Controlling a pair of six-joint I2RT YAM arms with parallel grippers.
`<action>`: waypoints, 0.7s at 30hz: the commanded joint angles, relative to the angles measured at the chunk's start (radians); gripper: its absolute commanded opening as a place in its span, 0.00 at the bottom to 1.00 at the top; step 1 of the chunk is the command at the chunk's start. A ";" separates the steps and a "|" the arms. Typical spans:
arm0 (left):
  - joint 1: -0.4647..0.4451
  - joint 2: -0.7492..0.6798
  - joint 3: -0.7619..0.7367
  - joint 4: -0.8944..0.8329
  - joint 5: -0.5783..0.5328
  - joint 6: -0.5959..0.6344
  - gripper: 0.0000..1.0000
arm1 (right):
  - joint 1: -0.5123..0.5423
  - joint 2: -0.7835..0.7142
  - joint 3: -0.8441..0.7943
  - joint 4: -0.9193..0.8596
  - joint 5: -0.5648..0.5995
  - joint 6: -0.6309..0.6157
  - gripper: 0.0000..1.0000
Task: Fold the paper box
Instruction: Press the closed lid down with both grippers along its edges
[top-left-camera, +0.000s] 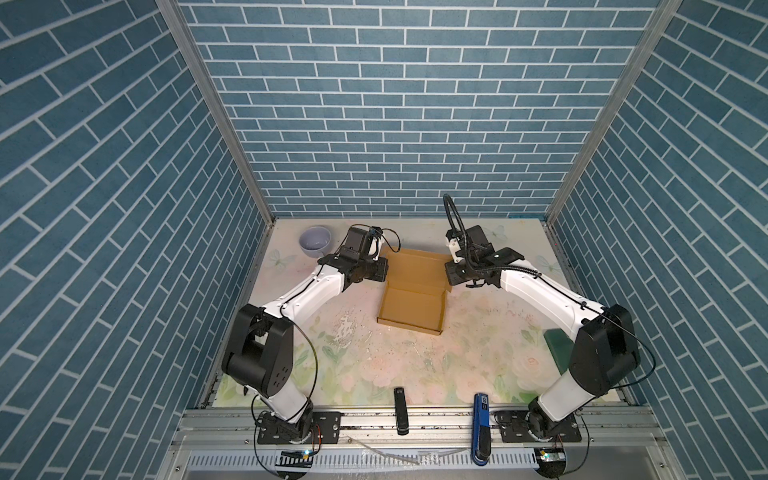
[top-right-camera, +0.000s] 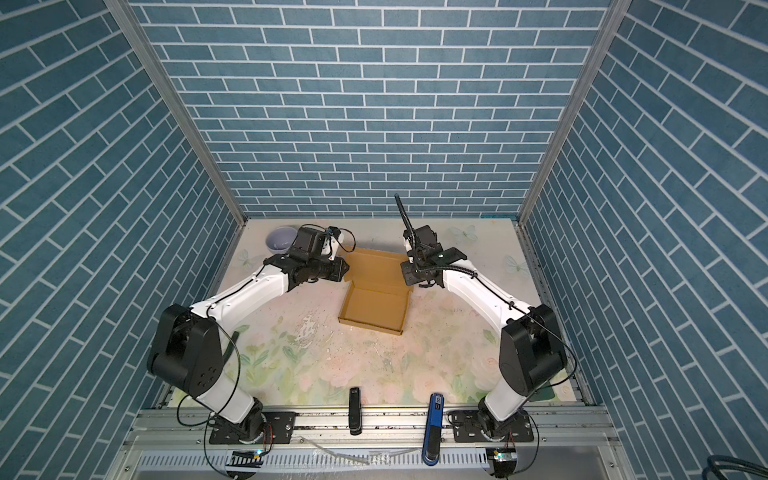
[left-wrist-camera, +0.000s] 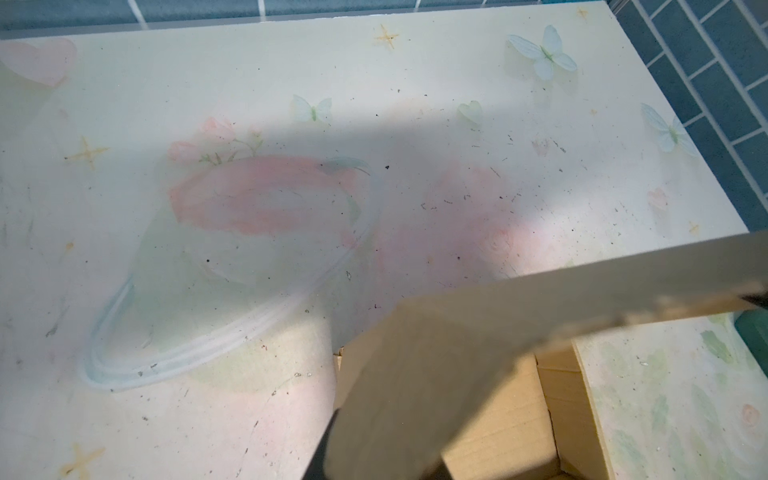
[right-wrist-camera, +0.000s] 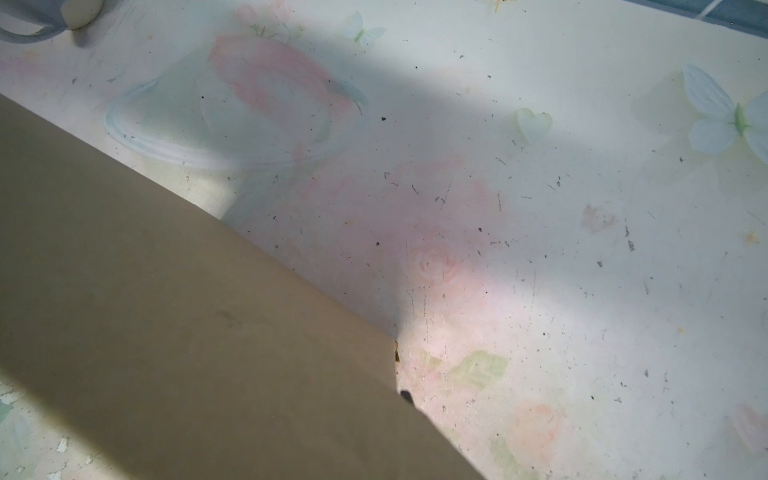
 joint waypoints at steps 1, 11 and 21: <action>-0.004 0.005 0.028 -0.010 0.021 0.003 0.20 | 0.006 0.020 0.069 -0.027 -0.001 -0.002 0.06; -0.004 0.037 0.046 -0.008 0.018 -0.014 0.10 | 0.008 0.049 0.130 -0.074 -0.018 -0.015 0.08; -0.006 -0.011 -0.045 0.102 -0.028 -0.093 0.07 | 0.009 0.088 0.186 -0.159 -0.014 0.047 0.13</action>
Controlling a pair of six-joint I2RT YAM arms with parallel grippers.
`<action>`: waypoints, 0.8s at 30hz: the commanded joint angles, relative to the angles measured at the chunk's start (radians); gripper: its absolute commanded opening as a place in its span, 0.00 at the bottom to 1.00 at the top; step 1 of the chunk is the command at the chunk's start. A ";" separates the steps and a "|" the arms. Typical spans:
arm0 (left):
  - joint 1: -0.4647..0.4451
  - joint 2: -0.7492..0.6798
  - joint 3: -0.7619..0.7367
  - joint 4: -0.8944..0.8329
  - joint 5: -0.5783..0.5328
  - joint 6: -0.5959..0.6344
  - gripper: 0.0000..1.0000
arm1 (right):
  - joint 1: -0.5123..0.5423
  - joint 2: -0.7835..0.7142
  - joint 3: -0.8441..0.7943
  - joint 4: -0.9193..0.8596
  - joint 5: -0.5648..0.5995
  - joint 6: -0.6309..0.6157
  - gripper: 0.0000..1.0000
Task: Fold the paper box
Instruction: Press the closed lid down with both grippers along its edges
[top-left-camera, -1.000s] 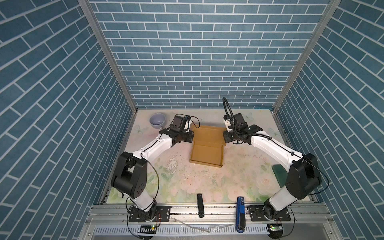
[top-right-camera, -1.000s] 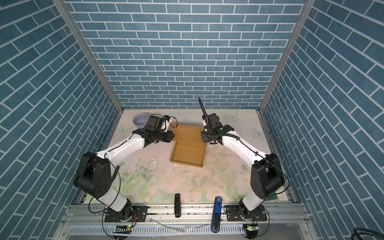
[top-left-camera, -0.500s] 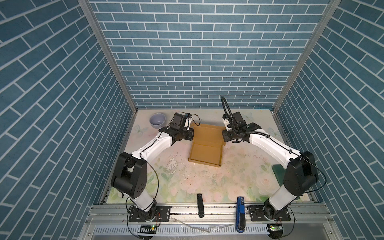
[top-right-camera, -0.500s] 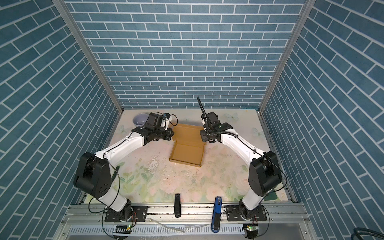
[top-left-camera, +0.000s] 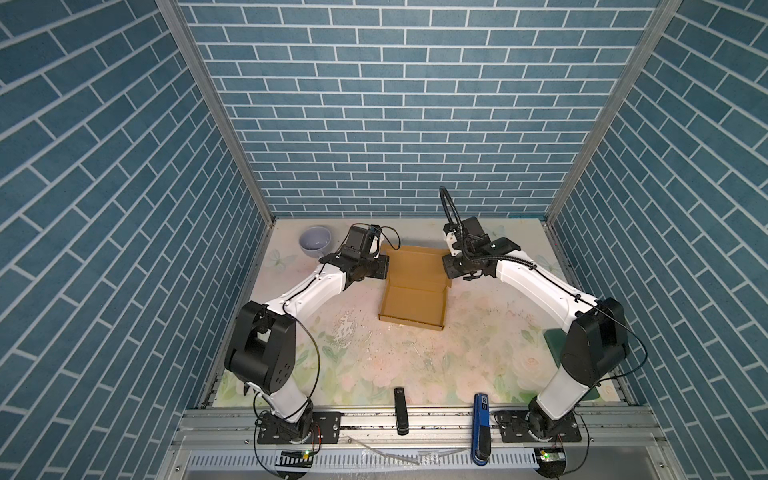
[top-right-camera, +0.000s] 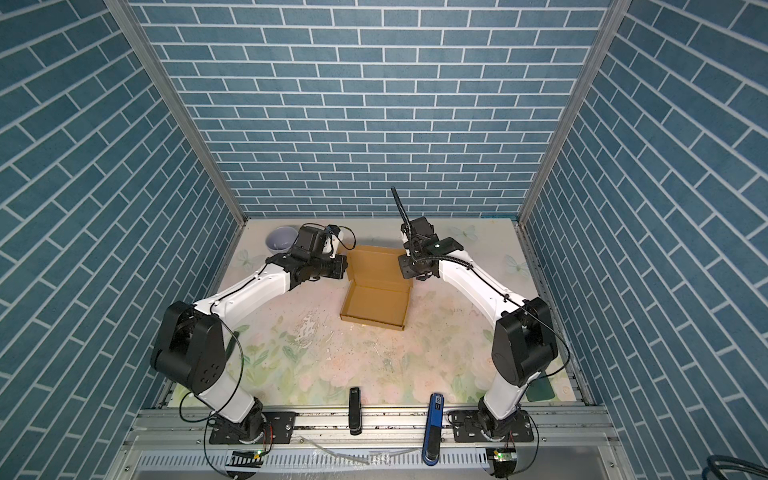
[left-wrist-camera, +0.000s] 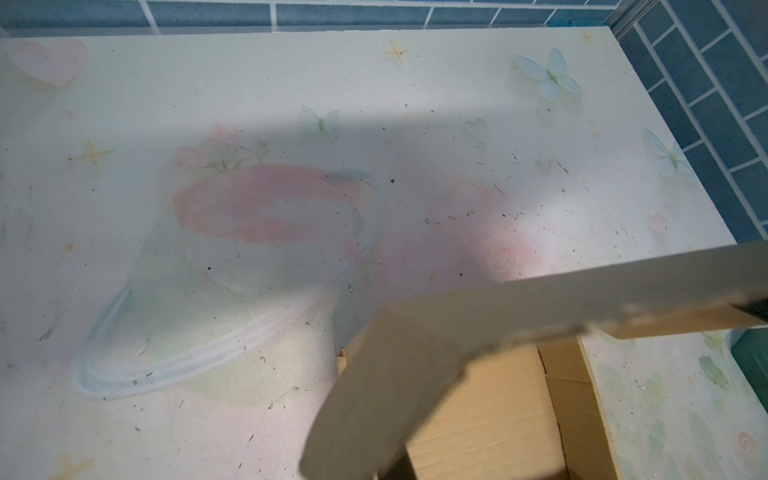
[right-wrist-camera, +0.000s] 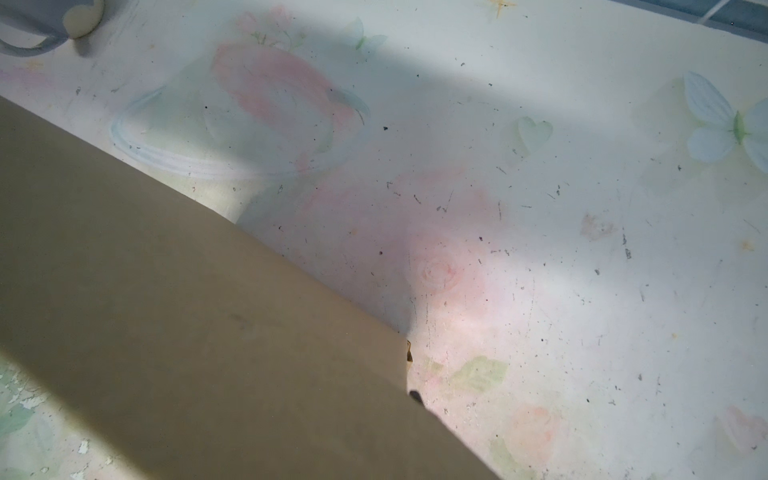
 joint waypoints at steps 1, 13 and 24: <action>-0.006 -0.032 -0.040 0.053 -0.010 -0.041 0.06 | 0.009 0.017 0.043 -0.055 -0.008 0.047 0.13; -0.033 -0.080 -0.104 0.120 -0.045 -0.073 0.06 | 0.011 0.039 0.083 -0.121 -0.016 0.144 0.16; -0.040 -0.095 -0.123 0.141 -0.055 -0.082 0.06 | 0.014 0.063 0.109 -0.158 -0.026 0.211 0.10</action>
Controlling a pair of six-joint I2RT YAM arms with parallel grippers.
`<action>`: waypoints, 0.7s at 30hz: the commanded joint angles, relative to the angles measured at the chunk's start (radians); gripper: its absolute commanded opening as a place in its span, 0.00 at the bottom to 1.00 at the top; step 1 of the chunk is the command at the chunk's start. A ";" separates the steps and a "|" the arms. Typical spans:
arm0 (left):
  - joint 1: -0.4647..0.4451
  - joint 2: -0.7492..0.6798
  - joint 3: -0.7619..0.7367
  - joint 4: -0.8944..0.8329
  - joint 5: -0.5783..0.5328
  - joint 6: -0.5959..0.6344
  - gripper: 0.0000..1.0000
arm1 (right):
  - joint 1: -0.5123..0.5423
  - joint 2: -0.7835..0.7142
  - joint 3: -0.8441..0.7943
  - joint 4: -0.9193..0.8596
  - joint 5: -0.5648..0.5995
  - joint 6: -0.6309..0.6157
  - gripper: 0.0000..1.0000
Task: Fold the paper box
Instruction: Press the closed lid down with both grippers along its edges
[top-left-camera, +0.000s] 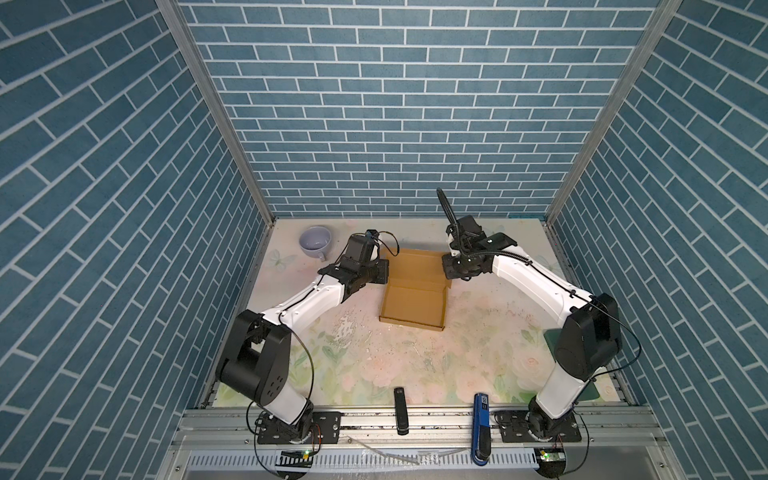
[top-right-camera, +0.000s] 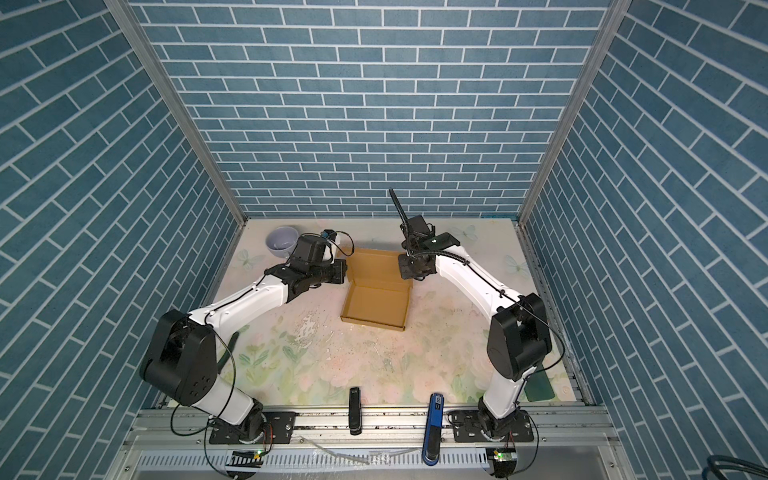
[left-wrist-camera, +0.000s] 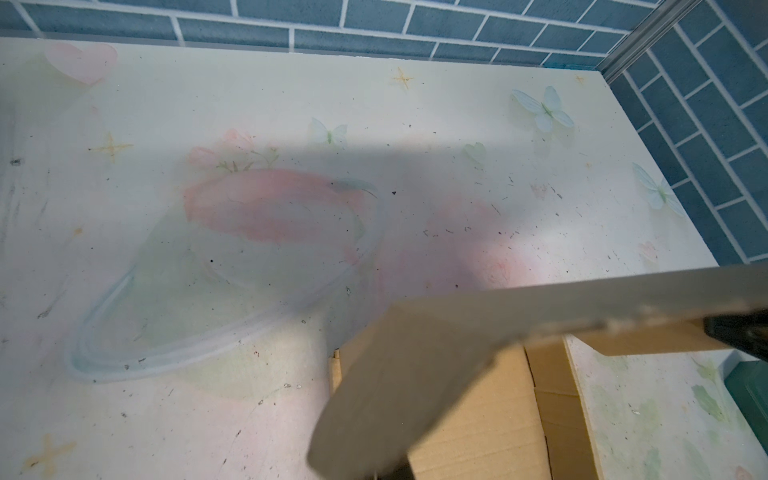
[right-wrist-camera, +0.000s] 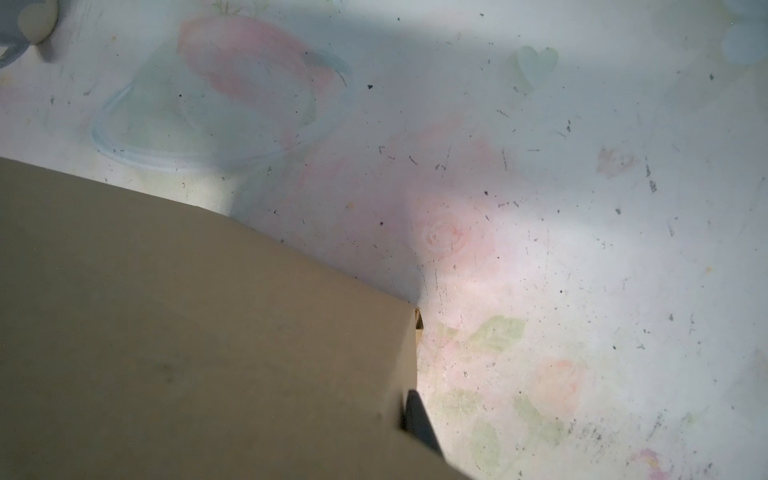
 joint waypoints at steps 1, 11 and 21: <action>-0.008 -0.026 -0.010 0.031 -0.002 -0.010 0.06 | 0.011 0.023 0.050 -0.040 -0.018 0.053 0.09; -0.020 -0.020 -0.010 0.038 0.005 -0.013 0.06 | 0.023 0.032 0.088 -0.042 -0.010 0.057 0.06; -0.040 -0.024 -0.013 0.040 0.003 -0.012 0.06 | 0.029 0.029 0.065 0.018 -0.026 0.007 0.04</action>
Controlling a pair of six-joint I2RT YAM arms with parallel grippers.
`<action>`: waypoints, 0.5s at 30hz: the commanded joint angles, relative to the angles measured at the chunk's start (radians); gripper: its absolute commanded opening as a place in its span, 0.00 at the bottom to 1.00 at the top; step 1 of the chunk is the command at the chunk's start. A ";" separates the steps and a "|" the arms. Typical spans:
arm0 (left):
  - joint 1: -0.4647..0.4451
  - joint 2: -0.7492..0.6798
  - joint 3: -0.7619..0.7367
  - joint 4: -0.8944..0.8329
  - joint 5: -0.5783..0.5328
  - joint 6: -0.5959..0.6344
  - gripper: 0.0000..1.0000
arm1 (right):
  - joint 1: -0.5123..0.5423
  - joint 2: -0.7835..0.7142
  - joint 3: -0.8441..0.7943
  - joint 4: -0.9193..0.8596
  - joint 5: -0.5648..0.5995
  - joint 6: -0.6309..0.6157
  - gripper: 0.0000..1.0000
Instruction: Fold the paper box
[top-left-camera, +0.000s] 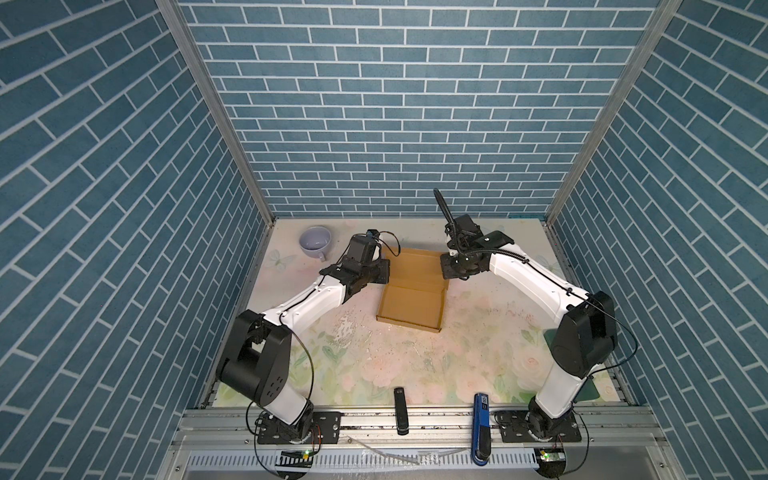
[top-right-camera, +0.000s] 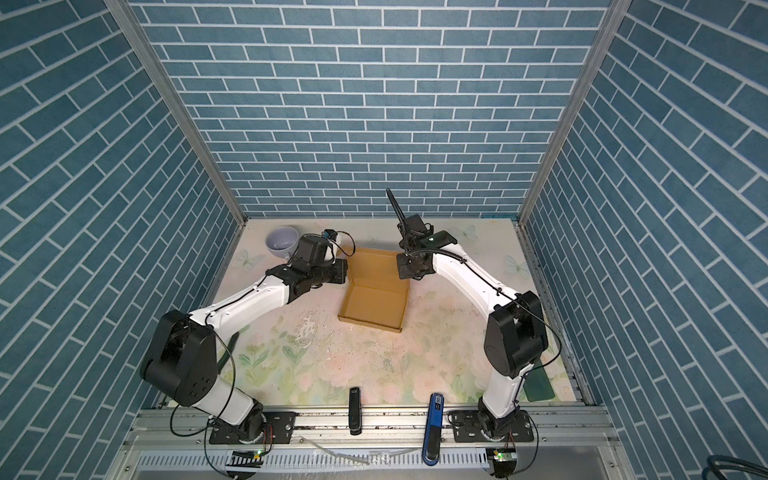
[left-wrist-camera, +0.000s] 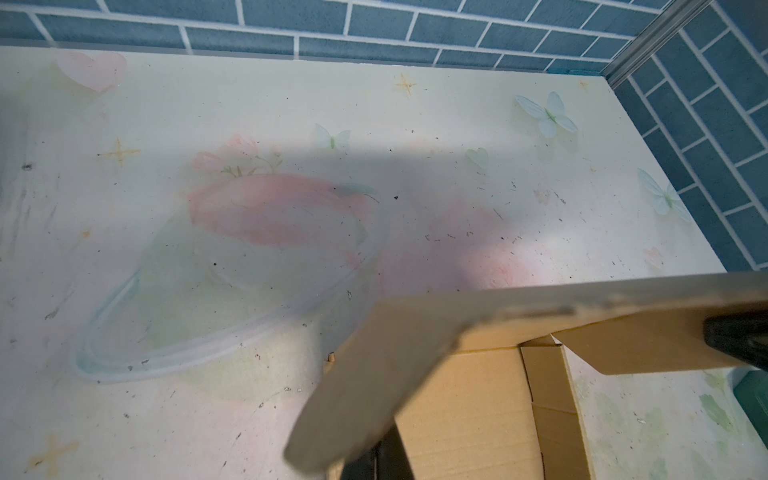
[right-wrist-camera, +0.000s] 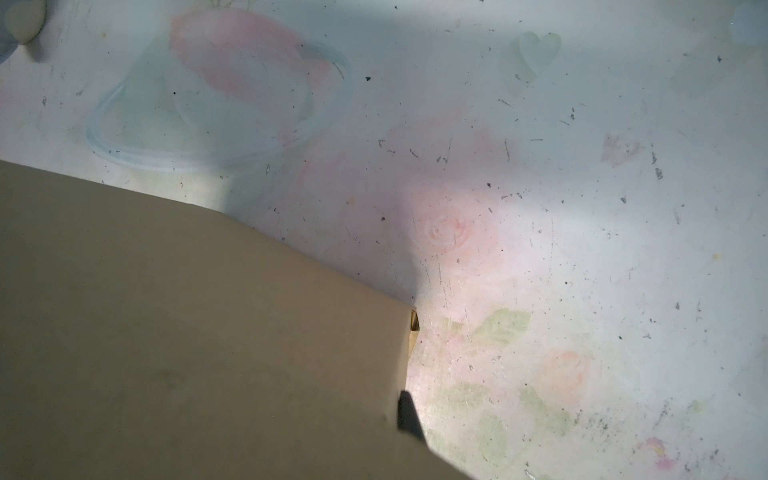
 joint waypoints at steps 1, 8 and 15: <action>-0.027 -0.026 -0.014 0.035 0.032 -0.003 0.06 | 0.017 0.013 0.028 0.048 -0.037 -0.012 0.04; -0.044 -0.038 -0.034 0.037 0.033 -0.004 0.06 | 0.035 0.013 -0.012 0.098 -0.034 -0.034 0.04; -0.056 -0.070 -0.072 0.034 0.033 -0.003 0.06 | 0.076 -0.078 -0.164 0.258 -0.014 -0.133 0.04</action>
